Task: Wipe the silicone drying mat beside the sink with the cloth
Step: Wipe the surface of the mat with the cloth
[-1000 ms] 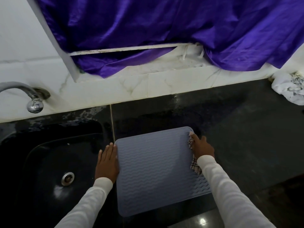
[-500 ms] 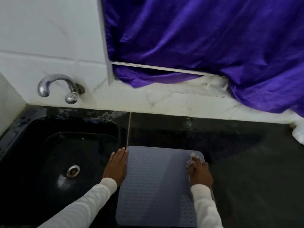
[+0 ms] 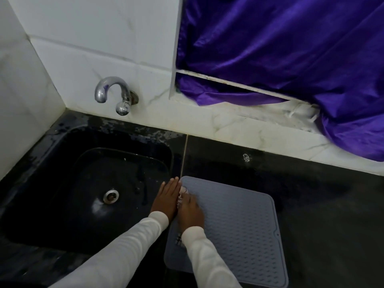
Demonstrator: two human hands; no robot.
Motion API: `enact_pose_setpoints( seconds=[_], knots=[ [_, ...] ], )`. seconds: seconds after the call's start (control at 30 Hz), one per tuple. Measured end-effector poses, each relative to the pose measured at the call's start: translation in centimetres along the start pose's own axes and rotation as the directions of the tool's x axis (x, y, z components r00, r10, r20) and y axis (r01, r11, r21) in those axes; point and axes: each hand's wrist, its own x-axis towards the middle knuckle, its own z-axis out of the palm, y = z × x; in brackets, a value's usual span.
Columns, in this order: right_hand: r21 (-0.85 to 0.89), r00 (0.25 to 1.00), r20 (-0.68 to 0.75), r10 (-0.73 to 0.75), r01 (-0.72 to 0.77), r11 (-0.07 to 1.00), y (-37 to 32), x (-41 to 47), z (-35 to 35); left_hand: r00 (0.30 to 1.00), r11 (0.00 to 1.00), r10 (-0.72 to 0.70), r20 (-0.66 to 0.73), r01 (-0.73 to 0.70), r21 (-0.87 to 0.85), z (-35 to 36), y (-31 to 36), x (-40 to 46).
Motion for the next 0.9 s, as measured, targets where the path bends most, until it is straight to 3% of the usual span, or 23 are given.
enact_pose_setpoints(
  seconds=[0.4,0.63,0.77,0.9],
  knots=[
    [-0.073,0.999,-0.025,0.043,-0.045,0.996,3.8,-0.6,-0.9,0.999,0.998,-0.013,-0.035,0.015,0.062,0.8,-0.2,0.4],
    [0.009,0.987,-0.047,0.151,-0.151,0.989,11.0,-0.7,-2.4,0.991,0.999,0.037,-0.130,-0.032,0.039,1.0,-0.2,0.2],
    [-0.027,0.971,-0.048,0.234,-0.235,0.972,16.5,-1.5,-3.8,0.991,0.999,0.031,-0.134,-0.033,-0.013,1.0,-0.2,0.3],
    [0.070,0.947,-0.124,0.298,-0.291,0.954,22.7,-2.0,-5.5,0.988,0.997,0.022,-0.152,-0.033,-0.070,1.2,-0.2,0.3]
  ],
)
